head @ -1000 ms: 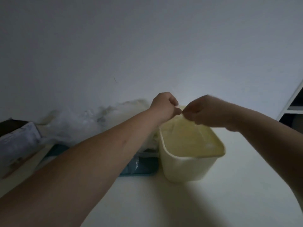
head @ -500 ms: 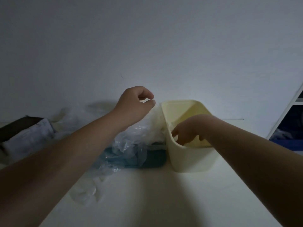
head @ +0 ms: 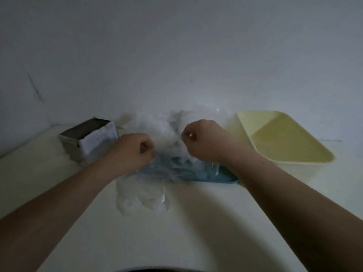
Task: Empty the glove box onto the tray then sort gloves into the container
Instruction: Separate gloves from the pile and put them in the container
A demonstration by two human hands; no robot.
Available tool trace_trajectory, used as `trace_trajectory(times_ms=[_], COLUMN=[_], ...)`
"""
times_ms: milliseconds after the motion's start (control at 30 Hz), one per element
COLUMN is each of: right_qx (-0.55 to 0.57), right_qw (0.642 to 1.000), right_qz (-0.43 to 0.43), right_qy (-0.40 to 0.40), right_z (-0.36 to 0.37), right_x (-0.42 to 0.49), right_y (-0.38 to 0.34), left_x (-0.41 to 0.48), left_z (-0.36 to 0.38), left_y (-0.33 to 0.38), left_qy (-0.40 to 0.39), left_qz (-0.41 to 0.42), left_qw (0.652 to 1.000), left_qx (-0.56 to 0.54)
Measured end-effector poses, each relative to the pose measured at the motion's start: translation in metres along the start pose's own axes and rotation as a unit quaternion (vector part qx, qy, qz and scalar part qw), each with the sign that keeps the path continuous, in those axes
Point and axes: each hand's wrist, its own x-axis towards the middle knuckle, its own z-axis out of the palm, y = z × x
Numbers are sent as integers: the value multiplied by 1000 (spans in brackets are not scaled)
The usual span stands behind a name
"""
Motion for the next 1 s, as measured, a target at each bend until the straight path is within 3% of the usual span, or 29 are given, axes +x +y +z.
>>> trace_trajectory(times_ms=[100, 167, 467, 567, 633, 700, 767, 833, 933, 1000], right_qx=[51, 57, 131, 166, 195, 226, 270, 365, 534, 582], right_qw=[995, 993, 990, 975, 960, 958, 958, 930, 844, 808], right_qz=[20, 40, 38, -34, -96, -94, -39, 13, 57, 87], right_qy=[-83, -100, 20, 140, 178, 149, 92, 51, 15, 25], right_z=[42, 63, 103, 94, 82, 70, 60, 56, 61, 66], right_x=[4, 4, 13, 17, 20, 25, 33, 41, 46, 48], right_y=[-3, 3, 15, 10, 2, -7, -13, -12, -2, 4], left_x=[-17, -25, -25, -21, -17, -16, -12, -6, 7, 15], left_z=[-5, 2, 13, -6, -21, -30, -34, -31, -19, -12], left_y=[-41, -57, -71, -55, -39, -24, -11, -6, -8, -5], left_qy=[-32, -33, -14, 23, 32, 23, 17, 33, 54, 41], left_qz=[-57, -78, -170, -140, -115, -71, -32, -19, -37, -73], left_qw=[992, 991, 979, 982, 978, 971, 952, 931, 897, 868], left_qx=[104, 106, -113, -126, -170, -227, -305, -362, -436, -489])
